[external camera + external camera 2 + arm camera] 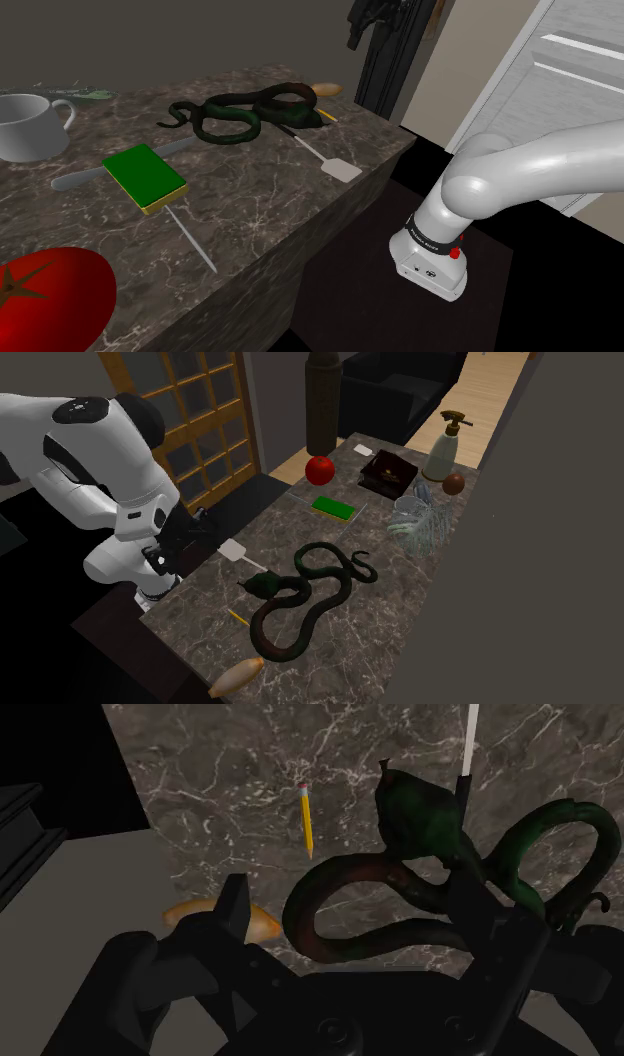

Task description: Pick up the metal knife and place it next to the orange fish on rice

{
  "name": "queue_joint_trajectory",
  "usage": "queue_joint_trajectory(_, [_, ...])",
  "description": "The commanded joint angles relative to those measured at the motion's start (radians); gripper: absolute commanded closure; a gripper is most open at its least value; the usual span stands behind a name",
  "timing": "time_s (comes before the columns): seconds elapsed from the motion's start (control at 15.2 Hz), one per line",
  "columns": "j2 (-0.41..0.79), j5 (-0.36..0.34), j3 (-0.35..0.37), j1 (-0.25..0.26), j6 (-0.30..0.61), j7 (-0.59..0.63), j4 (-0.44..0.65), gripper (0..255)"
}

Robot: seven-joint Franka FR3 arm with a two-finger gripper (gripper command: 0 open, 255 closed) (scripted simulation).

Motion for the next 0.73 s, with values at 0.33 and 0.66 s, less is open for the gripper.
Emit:
queue_joint_trajectory(0.33, [-0.009,0.097,0.146,-0.026,0.008,0.279,-0.049,0])
queue_joint_trajectory(0.66, [0.038,0.201,0.295,-0.051,0.034,0.556,-0.048,0])
